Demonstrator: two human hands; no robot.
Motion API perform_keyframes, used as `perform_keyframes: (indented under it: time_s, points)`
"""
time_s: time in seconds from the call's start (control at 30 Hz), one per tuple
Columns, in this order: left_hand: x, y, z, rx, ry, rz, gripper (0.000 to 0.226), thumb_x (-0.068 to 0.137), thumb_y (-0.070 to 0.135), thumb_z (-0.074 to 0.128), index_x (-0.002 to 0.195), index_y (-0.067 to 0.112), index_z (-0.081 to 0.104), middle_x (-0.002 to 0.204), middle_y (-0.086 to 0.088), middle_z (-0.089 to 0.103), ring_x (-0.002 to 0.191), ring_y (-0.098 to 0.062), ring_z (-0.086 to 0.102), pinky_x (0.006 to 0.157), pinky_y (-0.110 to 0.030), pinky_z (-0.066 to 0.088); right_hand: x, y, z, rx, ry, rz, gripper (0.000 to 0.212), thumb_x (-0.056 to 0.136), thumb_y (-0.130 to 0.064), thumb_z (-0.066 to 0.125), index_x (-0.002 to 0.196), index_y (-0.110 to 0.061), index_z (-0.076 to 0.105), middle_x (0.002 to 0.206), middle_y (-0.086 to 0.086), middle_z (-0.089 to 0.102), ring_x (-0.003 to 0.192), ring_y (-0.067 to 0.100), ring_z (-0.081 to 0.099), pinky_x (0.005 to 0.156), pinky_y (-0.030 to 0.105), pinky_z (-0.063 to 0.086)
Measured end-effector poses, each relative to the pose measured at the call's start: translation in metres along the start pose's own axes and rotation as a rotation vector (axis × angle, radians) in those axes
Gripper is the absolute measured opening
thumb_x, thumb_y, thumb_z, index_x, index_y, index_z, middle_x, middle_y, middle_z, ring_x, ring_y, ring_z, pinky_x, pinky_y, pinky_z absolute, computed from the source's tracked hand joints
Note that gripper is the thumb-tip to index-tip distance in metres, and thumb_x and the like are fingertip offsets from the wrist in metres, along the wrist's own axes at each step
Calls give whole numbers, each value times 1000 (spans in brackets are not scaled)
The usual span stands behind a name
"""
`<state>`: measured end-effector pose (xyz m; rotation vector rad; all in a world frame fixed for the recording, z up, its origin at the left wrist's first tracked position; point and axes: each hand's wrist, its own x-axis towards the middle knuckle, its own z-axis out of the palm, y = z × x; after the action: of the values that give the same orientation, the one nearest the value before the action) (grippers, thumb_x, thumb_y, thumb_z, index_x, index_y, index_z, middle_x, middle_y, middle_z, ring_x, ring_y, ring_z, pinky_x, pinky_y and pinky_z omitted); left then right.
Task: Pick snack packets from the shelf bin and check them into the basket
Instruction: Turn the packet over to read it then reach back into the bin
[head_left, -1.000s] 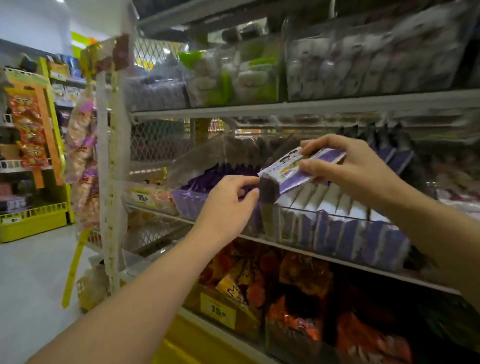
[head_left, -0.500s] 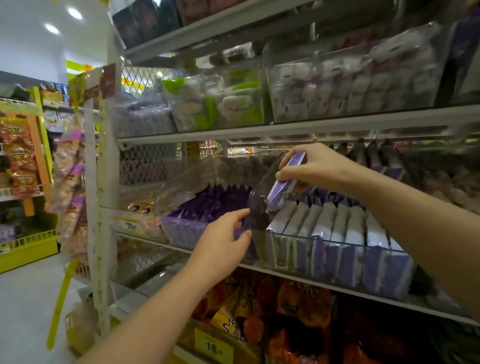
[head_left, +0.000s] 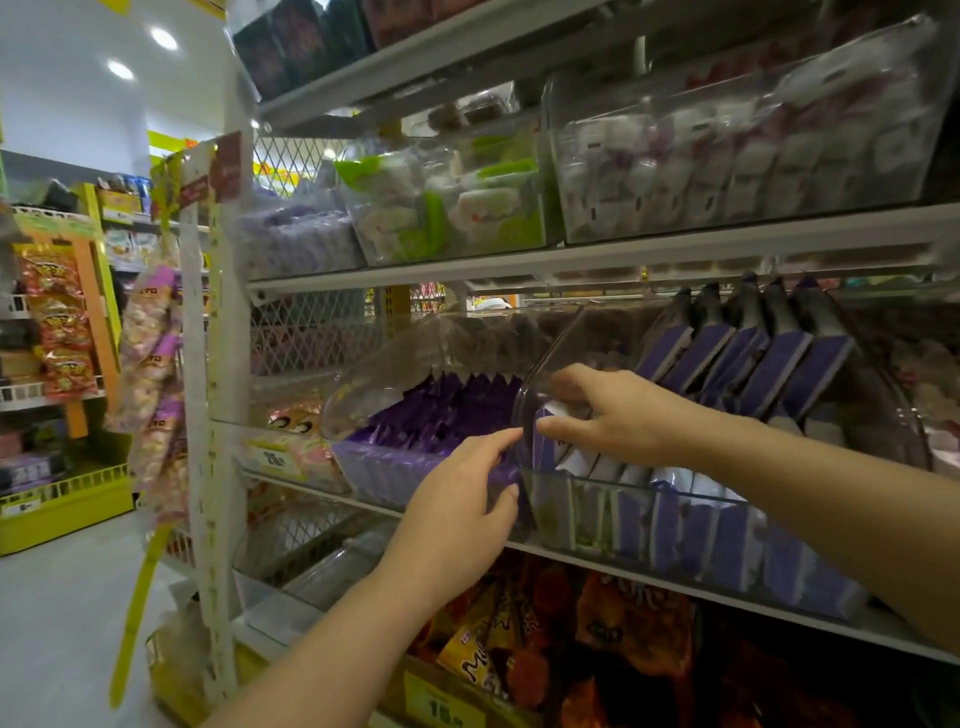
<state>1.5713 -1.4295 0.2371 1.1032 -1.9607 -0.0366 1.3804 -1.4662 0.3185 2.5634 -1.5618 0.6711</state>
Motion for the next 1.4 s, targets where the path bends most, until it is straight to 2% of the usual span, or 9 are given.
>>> perform_keyframes:
  time_s: [0.17, 0.27, 0.47, 0.67, 0.87, 1.0, 1.17, 1.33, 1.4]
  points:
    - [2, 6, 8, 99, -15, 28, 58, 94, 25, 54, 146, 39, 30, 153, 21, 13, 119, -9, 48, 100, -32, 44, -13, 6, -15, -17, -254, -28, 39, 99, -41, 44, 136, -31, 49, 126, -7, 59, 107, 8, 57, 92, 26, 46]
    - [6, 7, 14, 241, -11, 56, 63, 91, 29, 54, 145, 43, 25, 154, 21, 3, 138, -12, 24, 109, -35, 31, -11, 6, -18, -99, -318, -50, 46, 96, -37, 52, 141, -33, 41, 123, -9, 58, 89, -2, 54, 77, 14, 43]
    - [19, 7, 4, 369, 15, 53, 57, 90, 27, 52, 139, 45, 30, 153, 17, 21, 136, -11, 26, 106, -33, 27, 0, 2, -8, -170, -175, -24, 69, 77, -70, 56, 127, -23, 54, 120, -2, 63, 104, 17, 61, 89, 37, 53]
    - [25, -1, -5, 409, -126, 80, 60, 93, 23, 48, 143, 48, 28, 154, 15, 18, 139, -11, 19, 110, -32, 23, 10, 3, 5, -165, 76, -12, 52, 71, -53, 70, 114, -24, 60, 104, -2, 65, 88, 16, 62, 76, 37, 57]
    - [19, -2, -1, 308, -122, 88, 50, 92, 16, 47, 135, 40, 39, 147, 19, 20, 135, -9, 26, 109, -30, 26, 10, 3, 6, -128, -74, -43, 33, 84, -44, 65, 109, -23, 66, 99, -7, 66, 86, 10, 61, 72, 25, 52]
    - [16, 0, 2, 294, -64, 110, 60, 90, 17, 50, 141, 40, 29, 149, 16, 17, 132, -9, 31, 110, -29, 28, -3, 6, -2, -95, -285, -135, 32, 97, -40, 49, 123, -27, 64, 127, -14, 61, 104, -3, 56, 84, 11, 40]
    - [17, 3, 9, 437, -174, 56, 60, 89, 18, 49, 140, 43, 29, 158, 6, 6, 143, -21, 19, 119, -39, 14, -9, 7, -15, -20, -307, -216, 22, 94, -26, 59, 113, -31, 68, 71, -47, 52, 70, -23, 51, 61, -2, 36]
    - [15, 1, 14, 479, -156, 44, 59, 89, 18, 50, 138, 42, 28, 156, 6, 14, 143, -16, 18, 121, -39, 8, -3, 2, -21, -27, -465, -164, 24, 91, -26, 60, 110, -39, 63, 108, -10, 58, 89, 11, 60, 77, 24, 54]
    - [13, -1, 16, 506, -165, 38, 59, 88, 18, 49, 137, 42, 26, 154, 6, 17, 142, -16, 21, 120, -40, 5, -1, 0, -12, -131, -396, -223, 20, 92, -26, 58, 111, -32, 63, 112, -9, 54, 95, 9, 54, 82, 21, 47]
